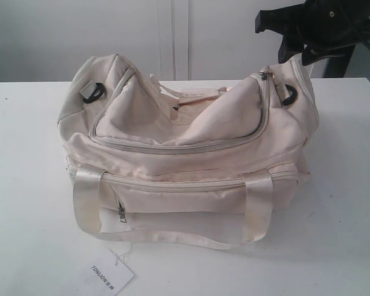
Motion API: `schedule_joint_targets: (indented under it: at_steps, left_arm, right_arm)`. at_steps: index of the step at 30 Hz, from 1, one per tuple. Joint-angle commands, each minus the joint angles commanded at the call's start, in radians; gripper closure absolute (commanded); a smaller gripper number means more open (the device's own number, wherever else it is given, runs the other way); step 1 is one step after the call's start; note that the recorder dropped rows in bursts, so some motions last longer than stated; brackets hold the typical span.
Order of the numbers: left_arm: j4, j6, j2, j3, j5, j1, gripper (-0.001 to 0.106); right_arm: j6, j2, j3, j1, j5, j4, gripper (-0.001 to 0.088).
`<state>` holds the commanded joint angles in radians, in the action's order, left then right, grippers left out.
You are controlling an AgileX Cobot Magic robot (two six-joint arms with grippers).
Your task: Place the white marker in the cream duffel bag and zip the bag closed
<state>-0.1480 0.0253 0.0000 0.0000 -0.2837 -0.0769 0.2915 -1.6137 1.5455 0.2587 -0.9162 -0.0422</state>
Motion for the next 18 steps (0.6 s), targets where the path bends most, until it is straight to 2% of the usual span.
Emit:
schedule_joint_targets:
  at_steps: [4,5,11,18]
  left_arm:
    - [0.0,0.0,0.0,0.0,0.0,0.0,0.105]
    - [0.0,0.0,0.0,0.0,0.0,0.0,0.105]
    - [0.0,0.0,0.0,0.0,0.0,0.0,0.105]
    - [0.0,0.0,0.0,0.0,0.0,0.0,0.105]
  right_arm:
    - [0.0,0.0,0.0,0.0,-0.008,0.008,0.0833]
    - [0.0,0.0,0.0,0.0,-0.011,0.008,0.0867]
    - [-0.069,0.0,0.0,0.0,-0.033,0.009,0.0868]
    - [-0.071,0.0,0.0,-0.016,-0.059,0.009,0.0868]
